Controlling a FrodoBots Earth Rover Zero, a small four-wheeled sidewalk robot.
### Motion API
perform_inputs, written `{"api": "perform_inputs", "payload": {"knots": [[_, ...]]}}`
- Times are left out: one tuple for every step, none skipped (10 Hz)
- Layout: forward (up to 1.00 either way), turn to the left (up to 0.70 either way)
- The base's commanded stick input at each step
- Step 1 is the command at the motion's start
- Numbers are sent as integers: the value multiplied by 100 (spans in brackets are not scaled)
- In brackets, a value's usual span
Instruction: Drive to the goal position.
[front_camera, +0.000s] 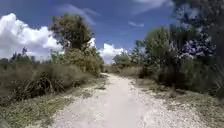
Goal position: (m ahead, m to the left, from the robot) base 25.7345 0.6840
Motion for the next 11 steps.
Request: {"api": "perform_inputs", "payload": {"knots": [[50,0],[50,0],[50,0],[50,0],[50,0],[50,0],[50,0],[50,0],[50,0],[50,0],[50,0]]}}
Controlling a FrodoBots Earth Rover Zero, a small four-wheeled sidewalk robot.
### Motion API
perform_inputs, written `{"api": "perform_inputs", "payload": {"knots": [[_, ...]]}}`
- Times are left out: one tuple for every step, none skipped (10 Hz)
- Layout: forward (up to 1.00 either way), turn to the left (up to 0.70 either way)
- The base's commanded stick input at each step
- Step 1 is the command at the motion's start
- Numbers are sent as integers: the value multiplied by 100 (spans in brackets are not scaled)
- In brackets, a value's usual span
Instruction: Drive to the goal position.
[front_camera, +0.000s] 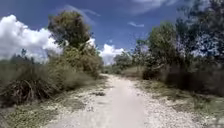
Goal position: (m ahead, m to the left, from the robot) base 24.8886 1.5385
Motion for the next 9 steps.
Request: {"api": "perform_inputs", "payload": {"knots": [[50,0],[50,0],[50,0],[50,0],[50,0],[50,0],[50,0],[50,0],[50,0]]}}
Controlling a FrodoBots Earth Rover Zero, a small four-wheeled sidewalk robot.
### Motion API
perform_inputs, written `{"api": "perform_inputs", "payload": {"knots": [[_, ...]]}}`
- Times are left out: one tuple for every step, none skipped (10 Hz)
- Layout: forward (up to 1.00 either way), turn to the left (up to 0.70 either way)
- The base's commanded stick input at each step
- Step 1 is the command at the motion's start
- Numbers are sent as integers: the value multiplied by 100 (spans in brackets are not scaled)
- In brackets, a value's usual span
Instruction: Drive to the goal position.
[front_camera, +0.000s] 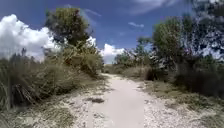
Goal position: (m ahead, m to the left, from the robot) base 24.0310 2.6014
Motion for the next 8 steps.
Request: {"api": "perform_inputs", "payload": {"knots": [[50,0],[50,0],[50,0],[50,0],[50,0],[50,0],[50,0],[50,0]]}}
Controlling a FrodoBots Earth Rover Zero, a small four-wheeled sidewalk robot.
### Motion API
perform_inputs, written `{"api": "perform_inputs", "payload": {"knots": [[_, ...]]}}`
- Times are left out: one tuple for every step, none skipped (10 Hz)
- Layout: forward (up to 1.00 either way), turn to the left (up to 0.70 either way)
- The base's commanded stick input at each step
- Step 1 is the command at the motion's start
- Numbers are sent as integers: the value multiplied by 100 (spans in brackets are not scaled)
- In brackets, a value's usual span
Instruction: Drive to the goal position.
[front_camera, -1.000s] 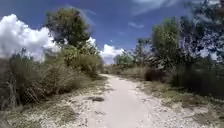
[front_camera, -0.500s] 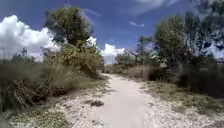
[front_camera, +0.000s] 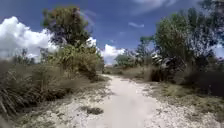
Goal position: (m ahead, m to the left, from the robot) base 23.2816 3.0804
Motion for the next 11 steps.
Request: {"api": "perform_inputs", "payload": {"knots": [[50,0],[50,0],[50,0],[50,0],[50,0],[50,0],[50,0],[50,0],[50,0],[50,0],[50,0]]}}
